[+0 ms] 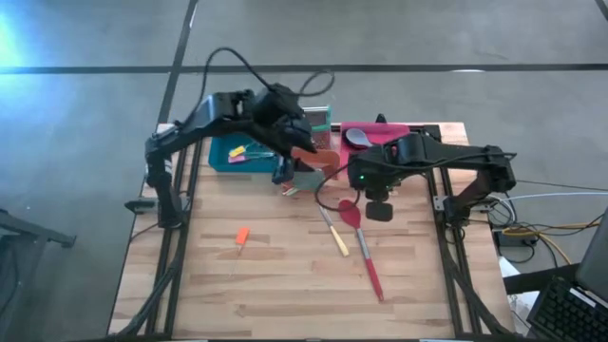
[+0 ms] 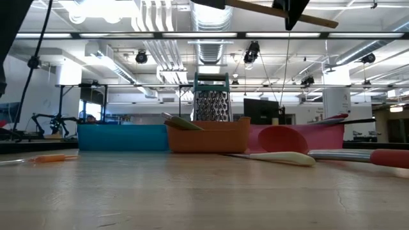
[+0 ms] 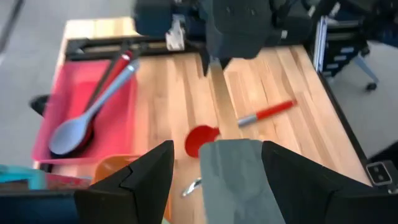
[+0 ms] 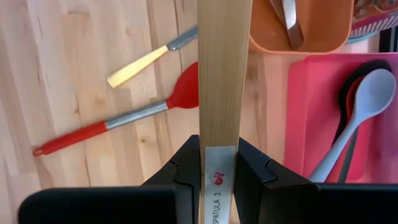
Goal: Pick & Place Kitchen Items
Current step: Put the gray spatula into the blue bin
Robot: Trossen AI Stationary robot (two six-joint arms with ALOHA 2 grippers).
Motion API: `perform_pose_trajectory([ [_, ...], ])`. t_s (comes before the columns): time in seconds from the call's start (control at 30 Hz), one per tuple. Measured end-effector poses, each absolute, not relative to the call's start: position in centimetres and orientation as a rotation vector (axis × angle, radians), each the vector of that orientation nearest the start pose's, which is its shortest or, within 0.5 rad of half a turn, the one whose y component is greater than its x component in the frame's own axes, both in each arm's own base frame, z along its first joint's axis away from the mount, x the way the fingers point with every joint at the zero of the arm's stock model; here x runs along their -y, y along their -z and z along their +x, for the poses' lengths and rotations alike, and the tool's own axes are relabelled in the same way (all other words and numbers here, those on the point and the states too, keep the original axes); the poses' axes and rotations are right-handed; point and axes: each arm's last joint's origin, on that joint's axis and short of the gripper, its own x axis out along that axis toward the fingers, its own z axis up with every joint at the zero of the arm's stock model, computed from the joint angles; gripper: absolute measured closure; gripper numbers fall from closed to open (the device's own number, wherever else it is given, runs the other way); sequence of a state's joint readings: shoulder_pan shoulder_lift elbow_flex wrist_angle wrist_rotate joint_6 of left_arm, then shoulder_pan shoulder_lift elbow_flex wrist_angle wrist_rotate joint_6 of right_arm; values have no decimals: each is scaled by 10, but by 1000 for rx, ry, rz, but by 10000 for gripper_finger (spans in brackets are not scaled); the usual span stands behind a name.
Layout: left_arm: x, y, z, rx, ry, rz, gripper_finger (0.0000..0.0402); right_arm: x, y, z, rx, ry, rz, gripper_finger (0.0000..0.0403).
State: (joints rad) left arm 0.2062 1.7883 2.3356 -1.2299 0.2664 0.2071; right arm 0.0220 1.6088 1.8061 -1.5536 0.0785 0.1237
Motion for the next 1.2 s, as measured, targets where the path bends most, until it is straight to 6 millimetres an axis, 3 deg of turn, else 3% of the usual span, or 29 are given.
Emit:
perform_pose_trajectory([
  [0.23, -50, -458, 348, -715, 170, 42, 155, 7, -379, 288, -1296, 157, 74, 354],
  [0.47, -50, -442, 365, -778, 67, 117, 156, 11, -383, 291, -1229, 129, 117, 354],
  [0.7, -52, -430, 368, -831, 45, 118, 156, 11, -382, 294, -1230, 126, 112, 354],
  [1.0, -52, -411, 373, -908, 54, 100, 156, 11, -397, 297, -1150, 107, 85, 354],
  [1.2, -52, -409, 374, -910, 52, 100, 158, 11, -400, 300, -1133, 98, 70, 354],
])
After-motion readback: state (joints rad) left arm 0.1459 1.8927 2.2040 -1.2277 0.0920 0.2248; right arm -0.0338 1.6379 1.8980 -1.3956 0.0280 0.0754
